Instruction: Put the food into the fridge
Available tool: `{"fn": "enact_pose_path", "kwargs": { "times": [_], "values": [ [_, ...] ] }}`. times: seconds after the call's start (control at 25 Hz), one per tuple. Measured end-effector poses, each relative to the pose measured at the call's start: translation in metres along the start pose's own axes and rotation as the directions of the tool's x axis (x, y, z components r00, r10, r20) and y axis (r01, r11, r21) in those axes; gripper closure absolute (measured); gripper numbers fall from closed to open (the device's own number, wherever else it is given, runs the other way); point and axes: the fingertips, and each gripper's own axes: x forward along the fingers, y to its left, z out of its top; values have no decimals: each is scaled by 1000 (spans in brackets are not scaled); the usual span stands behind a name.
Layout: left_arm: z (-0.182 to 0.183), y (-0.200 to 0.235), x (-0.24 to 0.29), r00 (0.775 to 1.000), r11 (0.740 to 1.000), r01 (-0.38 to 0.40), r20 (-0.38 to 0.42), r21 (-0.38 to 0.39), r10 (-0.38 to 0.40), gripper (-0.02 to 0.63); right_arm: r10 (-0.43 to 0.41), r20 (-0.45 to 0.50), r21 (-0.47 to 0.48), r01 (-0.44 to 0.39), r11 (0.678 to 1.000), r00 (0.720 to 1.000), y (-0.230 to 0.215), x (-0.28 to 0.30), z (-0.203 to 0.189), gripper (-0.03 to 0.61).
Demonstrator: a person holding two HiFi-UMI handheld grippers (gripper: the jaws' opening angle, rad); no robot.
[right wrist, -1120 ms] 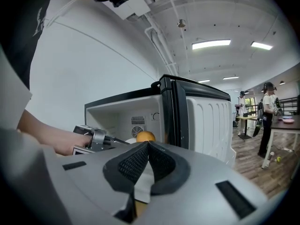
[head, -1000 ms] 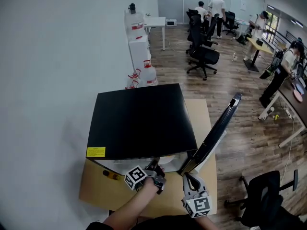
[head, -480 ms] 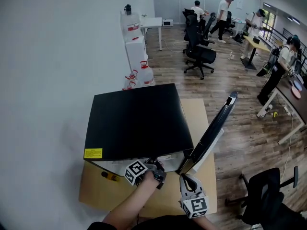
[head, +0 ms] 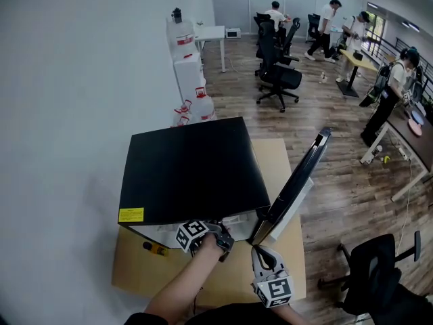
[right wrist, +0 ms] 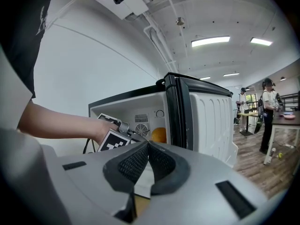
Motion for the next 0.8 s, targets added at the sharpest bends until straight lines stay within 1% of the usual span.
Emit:
{"fn": "enact_pose_path", "kwargs": {
  "times": [0.04,0.08,0.16,0.2,0.24,0.32,0.4,0.44,0.48,0.52,0.64,0.68,0.72,0.76,0.8],
  "values": [
    [0,0,-1,1000,998,-28,-2,54,28,581,5,2,1,-5,1000,1000,2,0,1,518],
    [0,-3,-2,998,991,-55,4,122,55,580,12,4,3,-12,1000,1000,4,-1,1,518],
    [1,-9,-5,993,958,-114,30,263,110,559,27,12,9,-27,1000,1000,8,-2,3,518],
    [2,-11,-5,990,937,-140,44,320,133,533,29,15,7,-30,1000,999,10,-4,5,518],
    [2,-12,-5,987,916,-161,57,366,151,509,30,18,3,-30,1000,999,11,-5,7,518],
    [4,-13,-5,982,885,-188,90,426,166,481,34,30,14,-34,999,999,13,-8,10,518],
    [6,-15,-6,980,854,-196,122,481,156,443,35,40,40,-37,999,999,13,-10,11,518],
    [7,-16,-7,980,833,-198,134,516,150,427,32,41,41,-33,999,999,12,-12,9,518],
    [7,-16,-8,978,807,-205,146,554,148,418,25,38,36,-27,999,999,11,-14,7,518],
    [8,-15,-9,975,774,-218,162,594,150,413,18,37,31,-19,999,999,9,-16,6,518],
    [10,-11,-11,960,645,-279,228,712,164,411,3,40,31,-4,1000,999,7,-23,6,518],
    [9,-9,-11,956,606,-291,241,740,165,411,-2,40,29,1,1000,999,6,-25,6,518],
    [9,-9,-12,954,576,-300,250,761,166,410,-7,40,27,6,1000,999,6,-27,6,518],
    [9,-8,-12,952,557,-305,257,773,164,408,-12,40,26,11,1000,999,6,-29,6,518],
    [10,-8,-13,952,553,-306,261,775,161,405,-18,40,27,17,1000,999,5,-30,6,518]
  ]
}}
